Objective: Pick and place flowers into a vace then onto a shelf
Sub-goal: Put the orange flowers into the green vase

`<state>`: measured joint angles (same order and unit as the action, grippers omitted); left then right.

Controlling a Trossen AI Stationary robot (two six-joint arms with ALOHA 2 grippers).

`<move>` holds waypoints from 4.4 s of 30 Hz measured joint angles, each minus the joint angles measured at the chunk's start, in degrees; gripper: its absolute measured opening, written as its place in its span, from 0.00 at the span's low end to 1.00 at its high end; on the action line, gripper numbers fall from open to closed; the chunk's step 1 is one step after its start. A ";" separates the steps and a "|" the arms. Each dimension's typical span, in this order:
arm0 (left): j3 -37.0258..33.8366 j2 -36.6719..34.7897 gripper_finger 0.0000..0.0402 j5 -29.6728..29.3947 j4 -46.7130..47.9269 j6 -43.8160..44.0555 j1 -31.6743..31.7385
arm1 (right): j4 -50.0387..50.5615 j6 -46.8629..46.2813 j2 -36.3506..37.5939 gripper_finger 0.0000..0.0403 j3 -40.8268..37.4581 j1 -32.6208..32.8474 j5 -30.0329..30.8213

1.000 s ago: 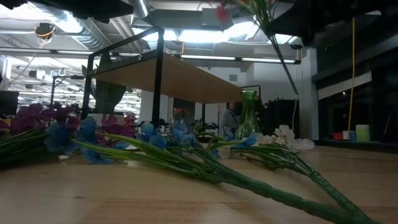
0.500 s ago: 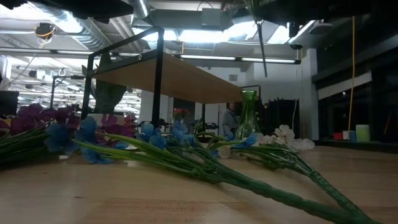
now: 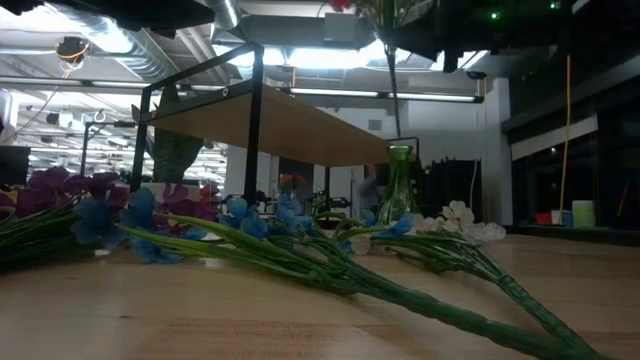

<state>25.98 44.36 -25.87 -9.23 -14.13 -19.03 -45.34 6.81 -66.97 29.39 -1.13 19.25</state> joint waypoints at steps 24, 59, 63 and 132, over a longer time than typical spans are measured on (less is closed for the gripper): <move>-0.01 0.00 0.01 0.00 -0.01 -0.04 0.00 | -18.73 -0.37 1.13 0.01 -11.58 0.00 -3.93; -0.01 0.00 0.01 0.00 -0.01 -0.13 0.00 | -24.08 -2.06 -10.83 0.01 -11.54 -2.53 -3.83; -0.01 0.00 0.01 0.00 -0.01 -0.13 0.00 | -27.21 -1.12 -14.14 0.01 -11.54 -2.51 -3.85; -0.01 0.00 0.01 0.00 0.47 0.07 0.00 | -20.08 -2.56 -8.97 0.42 -19.26 -2.43 0.52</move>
<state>25.98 44.36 -25.87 -8.76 -14.06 -19.03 -65.42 4.25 -75.94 10.13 -3.55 19.76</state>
